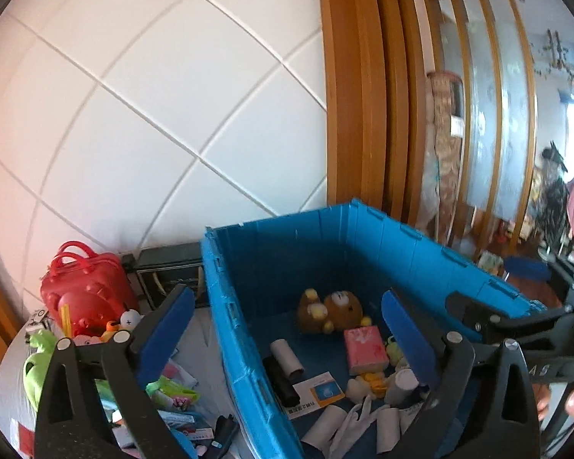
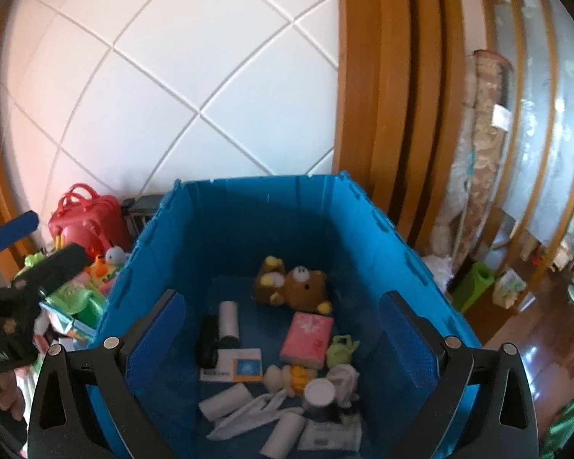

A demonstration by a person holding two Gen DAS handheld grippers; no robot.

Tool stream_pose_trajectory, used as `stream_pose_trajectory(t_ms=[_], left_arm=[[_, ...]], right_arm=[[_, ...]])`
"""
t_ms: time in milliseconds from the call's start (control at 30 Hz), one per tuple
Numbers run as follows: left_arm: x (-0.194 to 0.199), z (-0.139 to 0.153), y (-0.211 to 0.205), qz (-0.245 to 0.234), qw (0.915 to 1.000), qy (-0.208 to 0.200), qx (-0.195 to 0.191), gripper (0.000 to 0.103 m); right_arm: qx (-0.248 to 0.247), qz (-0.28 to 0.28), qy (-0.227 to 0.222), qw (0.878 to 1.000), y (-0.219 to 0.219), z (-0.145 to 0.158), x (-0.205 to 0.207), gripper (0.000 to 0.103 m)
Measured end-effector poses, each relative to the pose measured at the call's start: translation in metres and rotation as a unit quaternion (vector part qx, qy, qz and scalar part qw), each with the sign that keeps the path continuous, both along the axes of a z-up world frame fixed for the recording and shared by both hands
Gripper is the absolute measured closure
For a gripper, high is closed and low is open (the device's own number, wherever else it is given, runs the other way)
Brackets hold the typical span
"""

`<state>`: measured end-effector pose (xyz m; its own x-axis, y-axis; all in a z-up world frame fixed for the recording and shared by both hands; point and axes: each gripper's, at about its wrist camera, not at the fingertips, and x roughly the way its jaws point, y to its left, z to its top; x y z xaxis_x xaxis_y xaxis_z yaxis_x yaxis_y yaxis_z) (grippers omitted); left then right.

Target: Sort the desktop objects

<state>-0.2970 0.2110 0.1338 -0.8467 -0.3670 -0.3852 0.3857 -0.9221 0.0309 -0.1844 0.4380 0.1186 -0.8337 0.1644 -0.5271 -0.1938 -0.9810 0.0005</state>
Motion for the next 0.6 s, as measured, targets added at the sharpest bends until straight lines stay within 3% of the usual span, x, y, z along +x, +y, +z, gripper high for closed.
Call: stream_pose_trajectory(t_ms=[167, 433, 600], left_arm=[[0.042, 0.000, 0.007, 0.027, 0.9988, 0.040, 0.001, 0.002], [0.068, -0.017, 0.008, 0.020, 0.9995, 0.025, 0.005, 0.001], [0.082, -0.026, 0.014, 0.023, 0.9996, 0.017, 0.004, 0.001]], right_arm=[[0.007, -0.024, 0.027, 0.999, -0.022, 0.000, 0.039, 0.000], [0.018, -0.054, 0.061, 0.997, -0.051, -0.008, 0.081, 0.000], [0.009, -0.064, 0.050, 0.997, -0.057, -0.018, 0.091, 0.000]])
